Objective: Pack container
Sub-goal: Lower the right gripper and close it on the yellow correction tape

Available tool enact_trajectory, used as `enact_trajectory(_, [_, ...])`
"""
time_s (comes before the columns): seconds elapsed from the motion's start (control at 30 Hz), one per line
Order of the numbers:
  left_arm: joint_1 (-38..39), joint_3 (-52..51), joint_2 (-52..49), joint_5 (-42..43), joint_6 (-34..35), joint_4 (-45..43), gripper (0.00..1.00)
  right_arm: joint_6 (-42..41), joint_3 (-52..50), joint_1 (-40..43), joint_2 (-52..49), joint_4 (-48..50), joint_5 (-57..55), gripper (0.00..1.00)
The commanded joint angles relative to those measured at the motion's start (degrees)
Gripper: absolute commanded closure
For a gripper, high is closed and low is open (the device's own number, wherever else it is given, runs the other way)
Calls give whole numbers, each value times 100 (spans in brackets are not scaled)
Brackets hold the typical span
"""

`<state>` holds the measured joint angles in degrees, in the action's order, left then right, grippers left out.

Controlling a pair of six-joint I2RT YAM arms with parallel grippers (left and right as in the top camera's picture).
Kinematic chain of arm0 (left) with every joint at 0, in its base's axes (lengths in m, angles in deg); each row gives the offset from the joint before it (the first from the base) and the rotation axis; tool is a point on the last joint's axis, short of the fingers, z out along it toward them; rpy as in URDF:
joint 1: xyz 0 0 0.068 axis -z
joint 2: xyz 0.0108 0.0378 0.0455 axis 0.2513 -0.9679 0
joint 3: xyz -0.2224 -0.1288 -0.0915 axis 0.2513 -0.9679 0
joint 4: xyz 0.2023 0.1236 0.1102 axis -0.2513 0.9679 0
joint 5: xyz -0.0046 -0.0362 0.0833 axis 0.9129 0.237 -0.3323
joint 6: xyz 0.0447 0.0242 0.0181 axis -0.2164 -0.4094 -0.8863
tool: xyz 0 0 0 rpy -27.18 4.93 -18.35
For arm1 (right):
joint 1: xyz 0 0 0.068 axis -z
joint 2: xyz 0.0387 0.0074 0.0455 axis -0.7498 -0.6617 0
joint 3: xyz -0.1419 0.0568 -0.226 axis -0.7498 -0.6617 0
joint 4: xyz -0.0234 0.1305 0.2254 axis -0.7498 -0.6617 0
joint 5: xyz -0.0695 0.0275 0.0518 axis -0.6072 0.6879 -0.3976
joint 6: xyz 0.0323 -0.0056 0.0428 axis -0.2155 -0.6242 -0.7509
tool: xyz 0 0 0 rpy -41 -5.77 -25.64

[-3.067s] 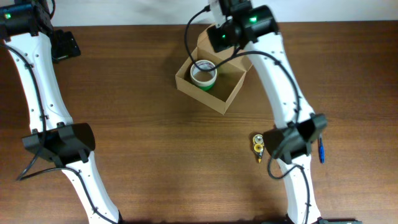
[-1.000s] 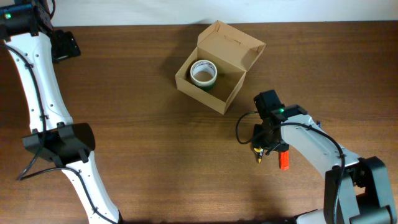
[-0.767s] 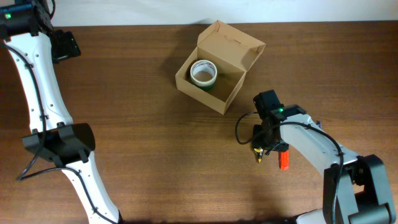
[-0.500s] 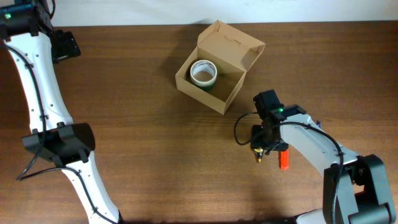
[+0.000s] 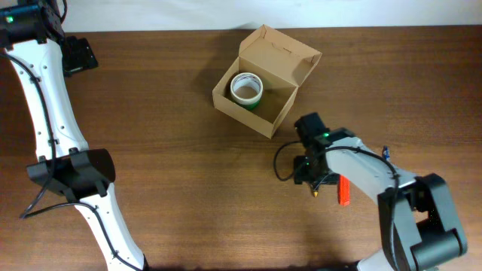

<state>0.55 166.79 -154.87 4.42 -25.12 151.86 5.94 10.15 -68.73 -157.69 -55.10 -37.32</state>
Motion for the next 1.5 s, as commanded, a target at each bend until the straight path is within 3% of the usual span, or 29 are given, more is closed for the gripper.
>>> enact_trajectory(0.0, [-20,-37,50,22,-31,-11,0,-48,-31,-205,-129,61,2,35])
enact_trajectory(0.6, [-20,-35,50,22,-31,-11,0,-262,-31,197,-295,588,-142,35])
enact_trajectory(0.77, [-20,-37,50,22,-31,-11,0,-256,-31,267,-295,586,-144,44])
enact_trajectory(1.1, [-20,-35,50,22,-31,-11,0,-210,-31,256,-295,474,-149,48])
enact_trajectory(1.33, [-20,-37,50,22,-31,-11,0,-212,-31,256,-295,450,-247,71])
enact_trajectory(1.47, [-20,-37,50,22,-31,-11,0,-210,-28,258,-295,466,-302,75])
